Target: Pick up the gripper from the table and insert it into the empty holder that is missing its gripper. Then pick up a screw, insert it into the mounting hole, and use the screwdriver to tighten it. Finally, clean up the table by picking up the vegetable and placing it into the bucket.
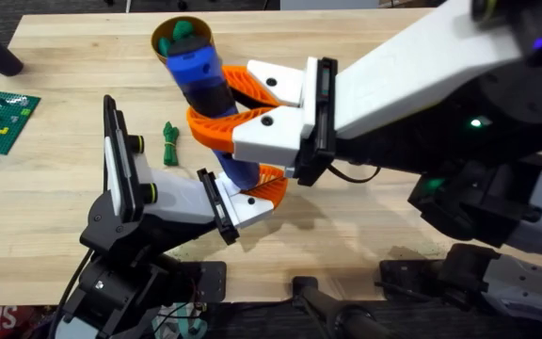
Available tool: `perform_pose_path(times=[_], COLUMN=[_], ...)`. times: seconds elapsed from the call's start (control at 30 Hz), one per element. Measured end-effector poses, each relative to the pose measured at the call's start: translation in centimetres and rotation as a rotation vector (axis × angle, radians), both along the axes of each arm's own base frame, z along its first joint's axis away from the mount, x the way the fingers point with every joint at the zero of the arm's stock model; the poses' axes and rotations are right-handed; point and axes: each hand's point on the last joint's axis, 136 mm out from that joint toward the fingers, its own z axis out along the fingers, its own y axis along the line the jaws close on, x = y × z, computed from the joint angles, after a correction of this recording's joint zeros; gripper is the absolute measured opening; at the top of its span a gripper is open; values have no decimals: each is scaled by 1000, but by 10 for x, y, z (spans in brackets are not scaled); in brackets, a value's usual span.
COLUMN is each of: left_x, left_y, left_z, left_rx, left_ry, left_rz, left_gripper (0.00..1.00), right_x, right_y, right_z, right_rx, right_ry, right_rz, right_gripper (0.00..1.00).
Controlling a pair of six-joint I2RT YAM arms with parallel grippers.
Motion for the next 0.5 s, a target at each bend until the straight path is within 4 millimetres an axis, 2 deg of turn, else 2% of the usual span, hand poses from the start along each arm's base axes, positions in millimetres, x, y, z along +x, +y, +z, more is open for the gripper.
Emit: perform_pose_path(times=[0.37, 0.5], left_x=[0, 0], left_y=[0, 0], left_z=[0, 0], left_rx=[0, 1], left_ry=[0, 1], left_rz=[0, 1], left_gripper=[8, 8], right_x=[1, -1], right_y=[1, -1], right_z=[-2, 9], right_rx=[-4, 43], right_ry=[4, -34], right_rz=[-3, 2], right_gripper=[56, 56])
